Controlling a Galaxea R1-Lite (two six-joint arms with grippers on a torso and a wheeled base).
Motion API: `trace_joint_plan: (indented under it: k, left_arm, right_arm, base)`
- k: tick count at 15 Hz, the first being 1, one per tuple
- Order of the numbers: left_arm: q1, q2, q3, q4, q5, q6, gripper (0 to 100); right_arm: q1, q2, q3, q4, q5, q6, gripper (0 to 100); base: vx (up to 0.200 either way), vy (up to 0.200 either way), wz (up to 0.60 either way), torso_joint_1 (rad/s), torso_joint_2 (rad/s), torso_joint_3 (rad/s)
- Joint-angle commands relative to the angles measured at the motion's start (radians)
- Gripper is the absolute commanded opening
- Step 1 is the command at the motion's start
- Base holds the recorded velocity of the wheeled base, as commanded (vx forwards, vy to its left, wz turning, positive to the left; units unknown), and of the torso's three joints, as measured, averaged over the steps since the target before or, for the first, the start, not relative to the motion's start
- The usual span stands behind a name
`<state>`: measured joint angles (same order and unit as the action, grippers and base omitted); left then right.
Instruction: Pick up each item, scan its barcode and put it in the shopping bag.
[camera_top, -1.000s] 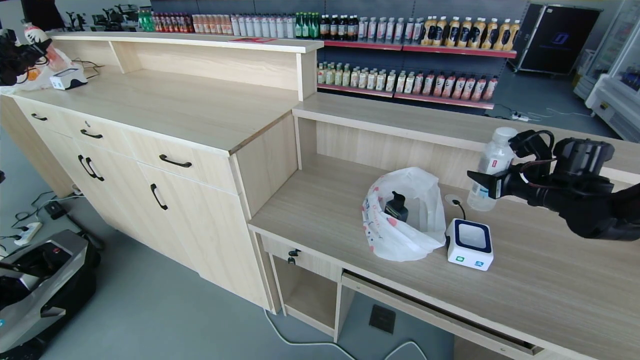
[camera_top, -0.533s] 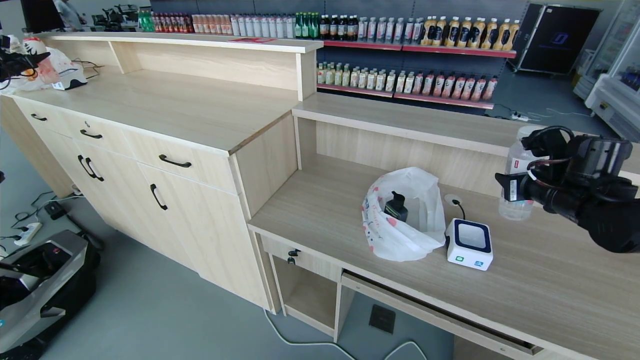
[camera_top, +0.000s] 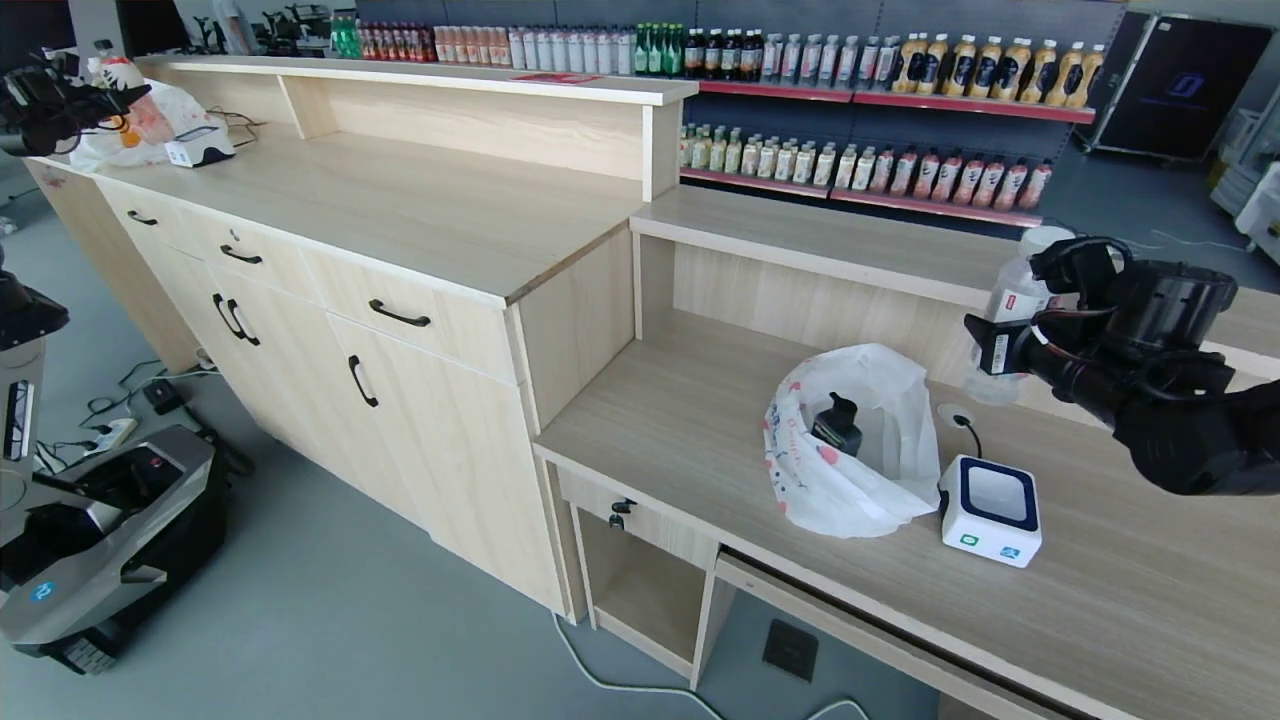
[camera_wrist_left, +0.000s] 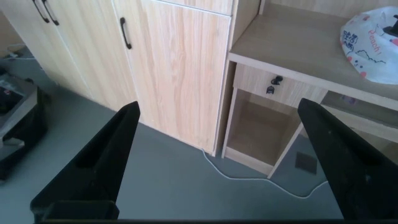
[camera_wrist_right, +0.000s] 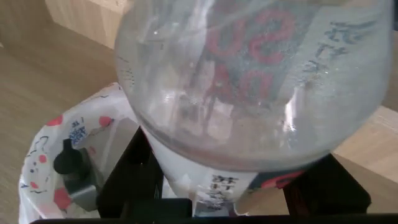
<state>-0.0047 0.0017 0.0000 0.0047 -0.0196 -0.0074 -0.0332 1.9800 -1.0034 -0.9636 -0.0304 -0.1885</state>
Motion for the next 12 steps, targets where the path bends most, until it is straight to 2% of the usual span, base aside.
trace_joint_plan:
  k: [1,5,10,12]
  left_arm:
    - [0.000,0.000,0.000,0.000,0.000,0.000,100]
    - [0.000,0.000,0.000,0.000,0.000,0.000,100]
    - [0.000,0.000,0.000,0.000,0.000,0.000,100]
    - [0.000,0.000,0.000,0.000,0.000,0.000,100]
  right_arm:
    - [-0.013,0.103,-0.066,-0.012,0.021,0.047,0]
    - [-0.056,0.260,-0.179,-0.015,0.026,0.107,0]
    - [-0.109,0.333,-0.216,-0.092,0.029,0.100,0]
    - [-0.126,0.372,-0.219,-0.098,0.061,0.096,0]
  base:
    - [0.000,0.000,0.00,0.000,0.00,0.000]
    - [0.000,0.000,0.00,0.000,0.00,0.000]
    - [0.000,0.000,0.00,0.000,0.00,0.000]
    - [0.000,0.000,0.00,0.000,0.00,0.000]
